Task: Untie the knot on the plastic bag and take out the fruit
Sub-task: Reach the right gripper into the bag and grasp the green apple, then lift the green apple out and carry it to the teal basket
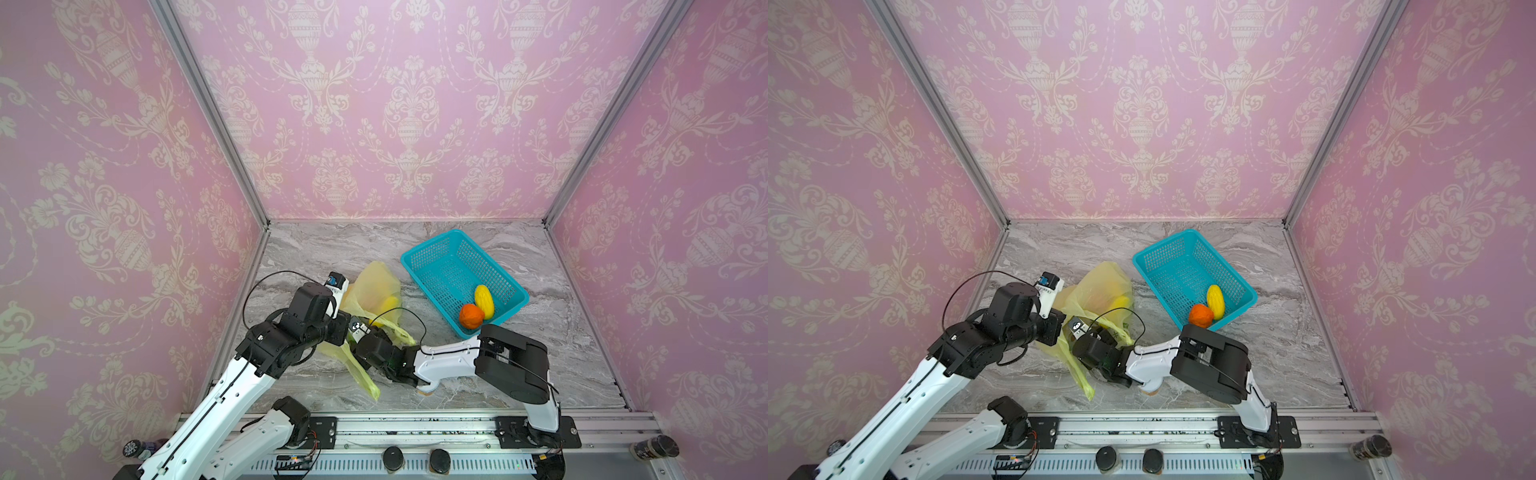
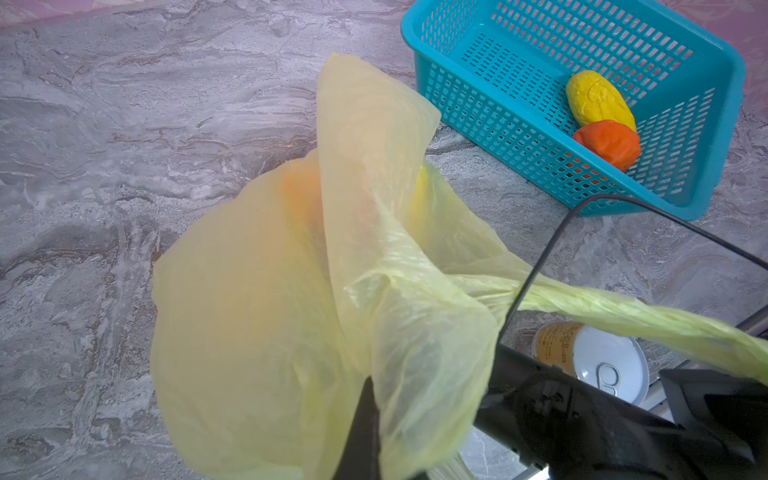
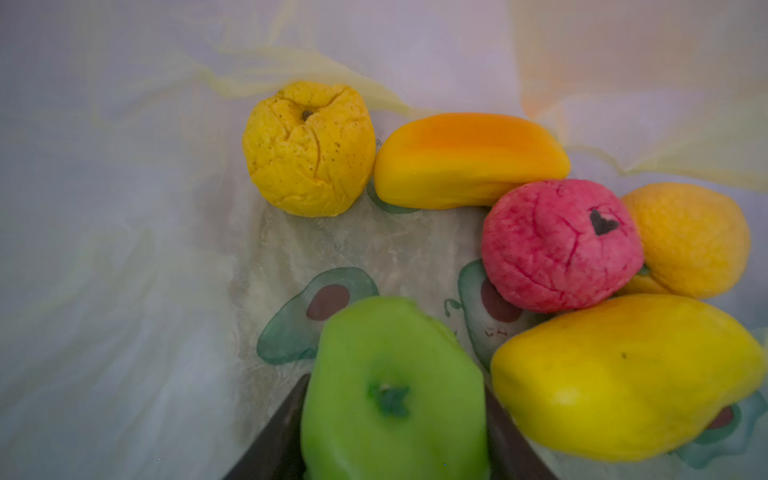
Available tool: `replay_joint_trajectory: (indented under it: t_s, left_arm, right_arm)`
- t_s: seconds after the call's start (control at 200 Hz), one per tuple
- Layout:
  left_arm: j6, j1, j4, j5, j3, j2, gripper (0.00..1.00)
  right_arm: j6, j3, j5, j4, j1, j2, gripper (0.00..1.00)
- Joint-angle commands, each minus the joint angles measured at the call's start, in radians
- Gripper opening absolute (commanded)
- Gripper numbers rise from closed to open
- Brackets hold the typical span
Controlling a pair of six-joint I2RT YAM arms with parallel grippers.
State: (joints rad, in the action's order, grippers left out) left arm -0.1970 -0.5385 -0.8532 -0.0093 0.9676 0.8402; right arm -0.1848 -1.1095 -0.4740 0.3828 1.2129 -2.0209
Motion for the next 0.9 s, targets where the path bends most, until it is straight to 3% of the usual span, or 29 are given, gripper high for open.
replay_joint_trajectory:
  t_s: [0.0,0.095,0.22,0.44,0.706,0.896]
  left_arm:
    - [-0.004,0.009,-0.004,0.005,-0.007,-0.002,0.00]
    - [-0.004,0.009,-0.005,0.002,-0.008,-0.006,0.00]
    - [-0.004,0.010,-0.004,-0.001,-0.009,-0.002,0.00]
    - [-0.004,0.011,-0.006,-0.003,-0.008,0.002,0.00]
    - [-0.004,0.010,-0.004,-0.002,-0.009,0.002,0.00]
    - [-0.005,0.011,-0.004,-0.002,-0.009,-0.008,0.00]
  right_arm:
    - [0.010,0.019,0.003,-0.001,-0.001,0.048,0.40]
    - [0.010,0.048,0.008,-0.008,0.009,0.100,0.29]
    - [0.045,0.093,-0.020,-0.015,0.042,0.197,0.23]
    - [0.125,0.195,-0.100,0.001,0.102,0.396,0.18]
    - [0.107,0.330,-0.067,-0.047,0.127,0.709,0.19]
    - [0.107,0.419,-0.248,-0.081,0.122,0.917,0.16]
